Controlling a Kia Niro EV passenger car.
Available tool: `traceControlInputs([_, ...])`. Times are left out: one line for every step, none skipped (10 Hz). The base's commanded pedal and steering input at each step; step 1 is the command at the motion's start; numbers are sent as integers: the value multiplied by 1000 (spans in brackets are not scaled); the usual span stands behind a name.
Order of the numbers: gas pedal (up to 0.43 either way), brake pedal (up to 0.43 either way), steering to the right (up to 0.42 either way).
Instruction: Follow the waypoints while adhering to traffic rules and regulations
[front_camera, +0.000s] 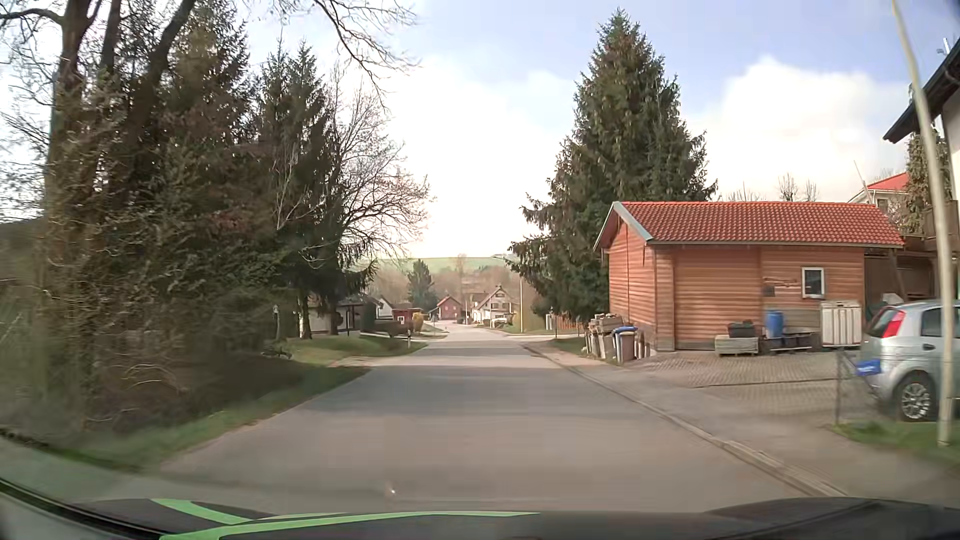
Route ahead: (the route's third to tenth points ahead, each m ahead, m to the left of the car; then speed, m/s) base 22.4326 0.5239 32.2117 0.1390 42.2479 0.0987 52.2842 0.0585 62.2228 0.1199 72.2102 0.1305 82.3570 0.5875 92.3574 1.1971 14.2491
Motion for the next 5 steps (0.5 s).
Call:
traceControlInputs([248, 0, 5])
traceControlInputs([209, 0, 5])
traceControlInputs([189, 0, 5])
traceControlInputs([169, 0, 5])
traceControlInputs([130, 0, 5])
